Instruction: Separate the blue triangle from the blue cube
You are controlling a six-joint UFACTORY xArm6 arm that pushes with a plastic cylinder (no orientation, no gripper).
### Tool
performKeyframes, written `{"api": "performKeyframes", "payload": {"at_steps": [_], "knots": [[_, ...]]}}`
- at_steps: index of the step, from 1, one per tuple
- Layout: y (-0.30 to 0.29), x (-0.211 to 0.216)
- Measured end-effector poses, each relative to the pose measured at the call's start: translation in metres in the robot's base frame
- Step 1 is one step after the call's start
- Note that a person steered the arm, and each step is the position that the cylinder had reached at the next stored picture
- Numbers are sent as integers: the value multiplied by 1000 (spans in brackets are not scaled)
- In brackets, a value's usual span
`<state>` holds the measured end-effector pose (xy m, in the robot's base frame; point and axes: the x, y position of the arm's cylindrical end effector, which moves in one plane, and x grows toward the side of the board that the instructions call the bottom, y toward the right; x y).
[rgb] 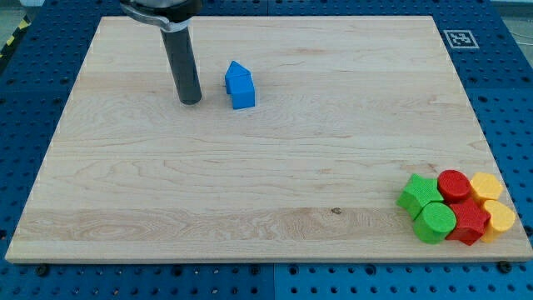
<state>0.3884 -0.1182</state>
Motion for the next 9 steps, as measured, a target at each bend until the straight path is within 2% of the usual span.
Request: {"api": "performKeyframes", "payload": {"at_steps": [4,7,9], "knots": [[37,-5],[41,-31],[41,-32]]}}
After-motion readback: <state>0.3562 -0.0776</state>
